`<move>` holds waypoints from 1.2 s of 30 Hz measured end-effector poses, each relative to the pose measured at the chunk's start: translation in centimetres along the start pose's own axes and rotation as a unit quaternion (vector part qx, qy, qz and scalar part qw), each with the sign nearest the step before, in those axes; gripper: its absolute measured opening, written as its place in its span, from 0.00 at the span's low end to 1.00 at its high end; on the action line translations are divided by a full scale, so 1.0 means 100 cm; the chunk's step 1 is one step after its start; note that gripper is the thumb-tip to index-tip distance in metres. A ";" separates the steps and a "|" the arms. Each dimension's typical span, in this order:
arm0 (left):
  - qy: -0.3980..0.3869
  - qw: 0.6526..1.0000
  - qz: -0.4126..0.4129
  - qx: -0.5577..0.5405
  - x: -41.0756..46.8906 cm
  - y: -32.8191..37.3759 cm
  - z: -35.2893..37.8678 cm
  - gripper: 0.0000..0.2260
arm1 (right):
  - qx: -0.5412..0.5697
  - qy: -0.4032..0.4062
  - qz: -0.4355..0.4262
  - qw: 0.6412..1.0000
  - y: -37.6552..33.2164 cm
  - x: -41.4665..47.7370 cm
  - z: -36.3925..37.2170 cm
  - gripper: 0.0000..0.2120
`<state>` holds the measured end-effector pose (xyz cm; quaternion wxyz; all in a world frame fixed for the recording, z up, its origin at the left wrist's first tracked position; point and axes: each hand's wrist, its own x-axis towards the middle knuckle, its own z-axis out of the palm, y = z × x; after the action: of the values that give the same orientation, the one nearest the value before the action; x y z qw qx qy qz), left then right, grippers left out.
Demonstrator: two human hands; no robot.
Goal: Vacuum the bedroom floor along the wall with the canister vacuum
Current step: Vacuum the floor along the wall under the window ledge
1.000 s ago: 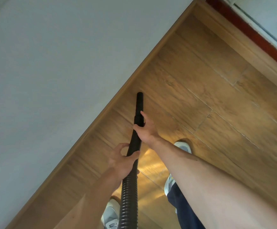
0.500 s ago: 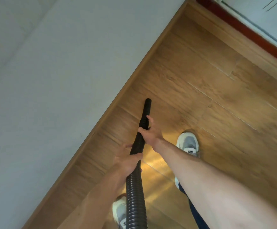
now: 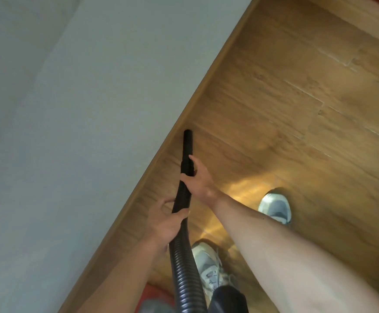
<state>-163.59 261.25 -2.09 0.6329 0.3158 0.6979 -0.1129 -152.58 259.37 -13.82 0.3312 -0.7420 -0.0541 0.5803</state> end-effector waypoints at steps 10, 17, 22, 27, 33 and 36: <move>-0.007 0.999 0.011 0.048 -0.022 -0.054 0.036 0.14 | 0.020 0.063 0.077 0.995 0.051 -0.044 -0.042 0.34; 0.007 0.998 0.050 0.042 -0.024 -0.081 0.018 0.15 | -0.020 0.047 0.085 0.995 0.047 -0.054 -0.022 0.34; 0.050 0.996 0.068 0.037 -0.021 -0.092 -0.013 0.16 | -0.050 -0.006 0.039 0.998 0.034 -0.046 0.023 0.33; 0.086 0.992 0.087 0.023 -0.016 -0.104 -0.027 0.18 | -0.050 -0.052 0.022 0.997 0.034 -0.042 0.054 0.33; 0.100 0.991 0.088 0.025 -0.013 -0.116 -0.014 0.18 | -0.047 -0.056 0.041 0.997 0.043 -0.054 0.040 0.36; 0.119 0.988 0.094 0.026 -0.014 -0.119 -0.002 0.16 | -0.044 -0.067 0.063 0.995 0.052 -0.070 0.025 0.37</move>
<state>-170.73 251.69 -3.59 0.5449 0.4076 0.7321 -0.0326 -158.67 253.17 -11.24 0.2572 -0.7168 -0.0550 0.6457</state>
